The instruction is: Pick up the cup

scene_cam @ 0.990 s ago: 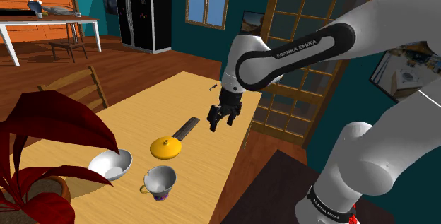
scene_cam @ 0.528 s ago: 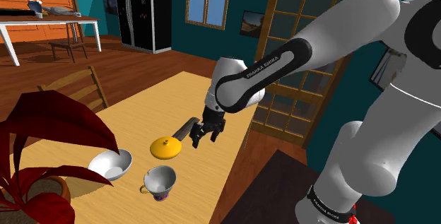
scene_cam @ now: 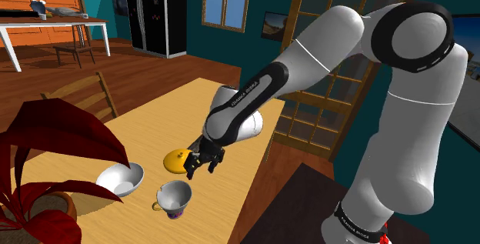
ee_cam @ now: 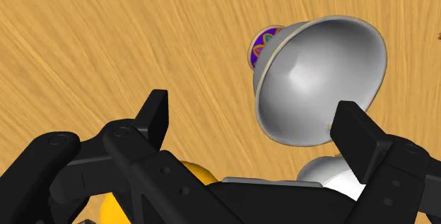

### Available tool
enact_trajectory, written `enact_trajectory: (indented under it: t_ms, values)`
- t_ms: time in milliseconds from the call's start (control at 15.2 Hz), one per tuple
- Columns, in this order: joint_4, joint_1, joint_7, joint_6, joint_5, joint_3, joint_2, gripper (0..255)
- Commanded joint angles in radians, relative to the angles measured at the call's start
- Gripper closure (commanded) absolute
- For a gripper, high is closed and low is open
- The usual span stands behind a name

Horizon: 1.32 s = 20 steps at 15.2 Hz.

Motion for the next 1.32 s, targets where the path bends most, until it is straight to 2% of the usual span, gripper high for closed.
enact_trajectory:
  t_ms: [0, 198, 792, 858, 1254]
  values:
    - [0.050, 0.001, -0.028, 0.045, 0.042, 0.020, 0.085, 0]
    - [0.123, 0.001, -0.053, 0.093, 0.080, 0.049, 0.192, 0]
    - [0.151, -0.020, -0.110, 0.174, 0.114, 0.079, 0.301, 0]
    - [0.148, -0.021, -0.111, 0.174, 0.115, 0.080, 0.299, 255]
    - [0.147, -0.022, -0.113, 0.175, 0.116, 0.081, 0.298, 255]
